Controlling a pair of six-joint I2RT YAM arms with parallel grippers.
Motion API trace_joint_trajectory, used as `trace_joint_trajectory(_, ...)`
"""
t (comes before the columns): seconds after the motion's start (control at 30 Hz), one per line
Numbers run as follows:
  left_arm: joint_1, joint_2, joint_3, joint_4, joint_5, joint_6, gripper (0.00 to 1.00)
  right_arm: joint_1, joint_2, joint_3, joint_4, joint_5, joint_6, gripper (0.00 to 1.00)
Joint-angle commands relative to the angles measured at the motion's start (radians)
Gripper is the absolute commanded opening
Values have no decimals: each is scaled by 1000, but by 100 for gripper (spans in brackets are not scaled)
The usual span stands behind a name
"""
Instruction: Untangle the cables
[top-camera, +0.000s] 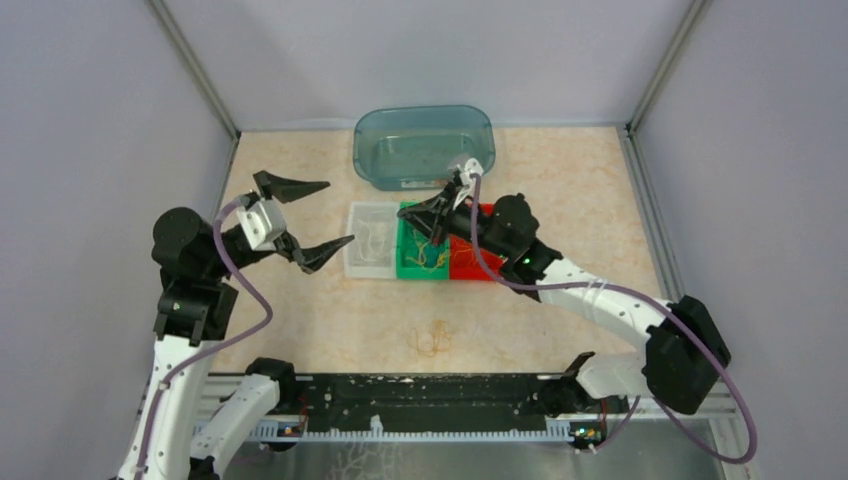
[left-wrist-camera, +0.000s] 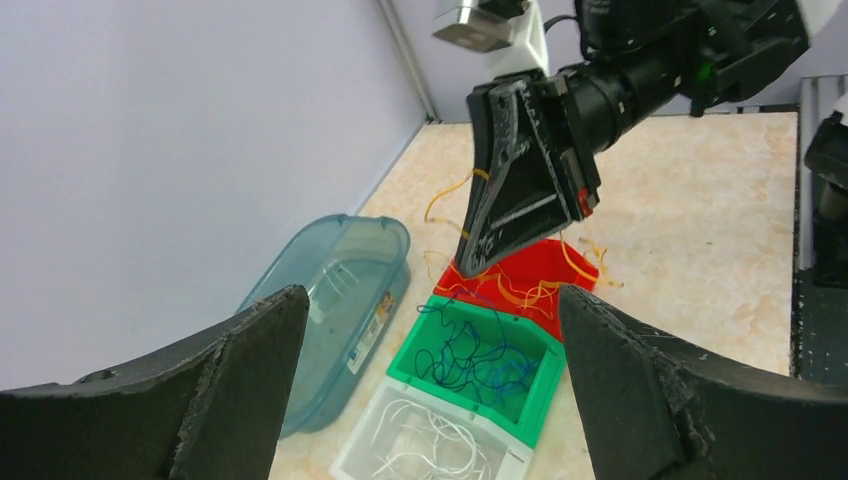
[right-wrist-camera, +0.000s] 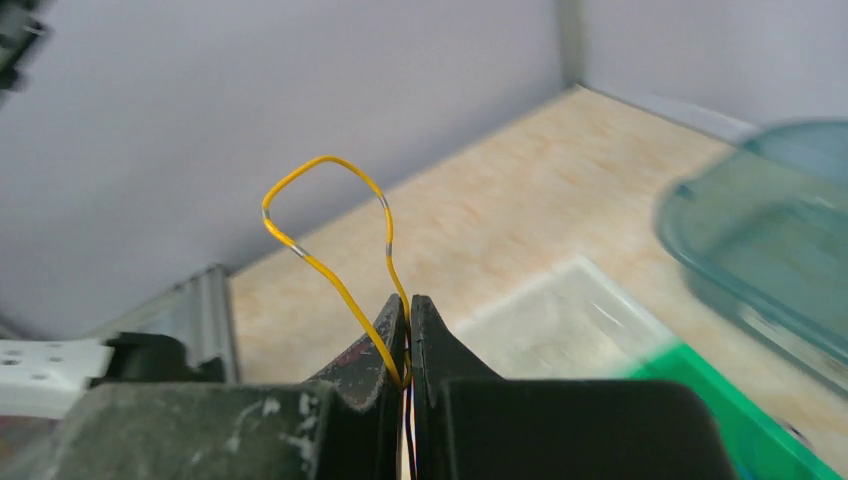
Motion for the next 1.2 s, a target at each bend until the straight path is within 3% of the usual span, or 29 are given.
trace_joint_trajectory(0.0,1,20,29,-72,-102,16,100,-89,-100,-43,-260,196,-177,0)
trace_joint_trajectory(0.33,1,33,43,-126,-158,19,100,-234,18,-86,-333,457,-209,0)
trace_joint_trajectory(0.6,1,24,45,-137,-162,22,100,-257,217,-12,-346,600,-255,0)
trace_joint_trajectory(0.87,1,19,40,-133,-162,28,100,-261,254,-30,-280,640,-284,1)
trace_joint_trajectory(1.0,2,18,40,-129,-164,29,100,-261,247,-20,-299,630,-271,24)
trace_joint_trajectory(1.17,1,14,40,-128,-158,35,100,-261,200,-10,-312,624,-266,34)
